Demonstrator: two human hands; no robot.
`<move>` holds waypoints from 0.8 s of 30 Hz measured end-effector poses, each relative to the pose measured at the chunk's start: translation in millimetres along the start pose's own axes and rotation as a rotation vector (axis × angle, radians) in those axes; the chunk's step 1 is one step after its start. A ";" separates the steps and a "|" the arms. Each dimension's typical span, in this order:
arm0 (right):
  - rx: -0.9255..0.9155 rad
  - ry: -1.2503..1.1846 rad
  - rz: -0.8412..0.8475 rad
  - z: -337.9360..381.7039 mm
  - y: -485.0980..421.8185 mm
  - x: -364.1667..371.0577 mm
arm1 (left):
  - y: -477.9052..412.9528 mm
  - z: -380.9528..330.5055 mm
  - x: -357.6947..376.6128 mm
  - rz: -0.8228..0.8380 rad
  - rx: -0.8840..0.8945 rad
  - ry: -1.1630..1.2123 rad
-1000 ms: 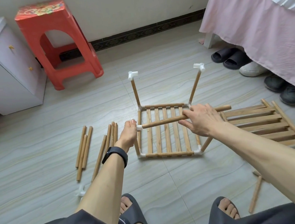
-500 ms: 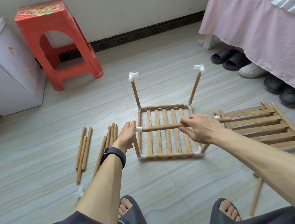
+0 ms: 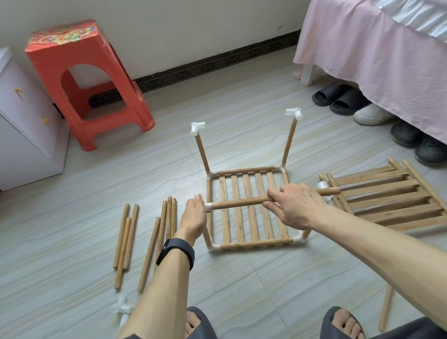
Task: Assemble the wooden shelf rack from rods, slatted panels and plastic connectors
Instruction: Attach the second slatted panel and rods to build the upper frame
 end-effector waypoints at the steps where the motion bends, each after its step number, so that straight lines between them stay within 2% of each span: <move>1: -0.004 0.001 -0.001 -1.0 -0.3 -3.3 | -0.5 -0.2 -0.8 -0.019 0.004 -0.021; 6: -0.005 0.030 0.027 -13.6 8.5 -10.8 | -1.7 -1.6 7.8 0.047 -0.030 -0.002; 11: 0.218 0.011 0.118 -43.4 21.8 -18.6 | 4.9 2.3 3.6 -0.039 -0.020 -0.054; 14: 0.319 -0.081 -0.036 -50.1 21.3 -38.5 | 6.8 2.4 3.8 -0.034 0.022 -0.028; 16: 0.475 -0.077 -0.101 -57.7 26.3 -44.0 | 9.5 -1.4 5.9 -0.036 0.077 0.007; 19: 0.689 -0.041 0.012 -70.1 37.7 -30.6 | 14.4 -1.2 7.3 -0.053 0.057 0.057; 21: 0.718 -0.080 0.052 -73.9 38.3 -20.3 | 21.8 -0.1 8.9 -0.046 0.015 0.101; 24: 0.726 -0.195 0.035 -79.2 30.7 -18.8 | 38.2 -3.4 9.5 -0.047 0.027 0.040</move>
Point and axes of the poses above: each hand's wrist, its own y-axis away from the middle knuckle, its own x-axis out of the palm, z = x × y, the point moved 6 cm from there along -y, towards the middle knuckle, and after that the axes turned 6 degrees about -y, right-handed, at the moved point
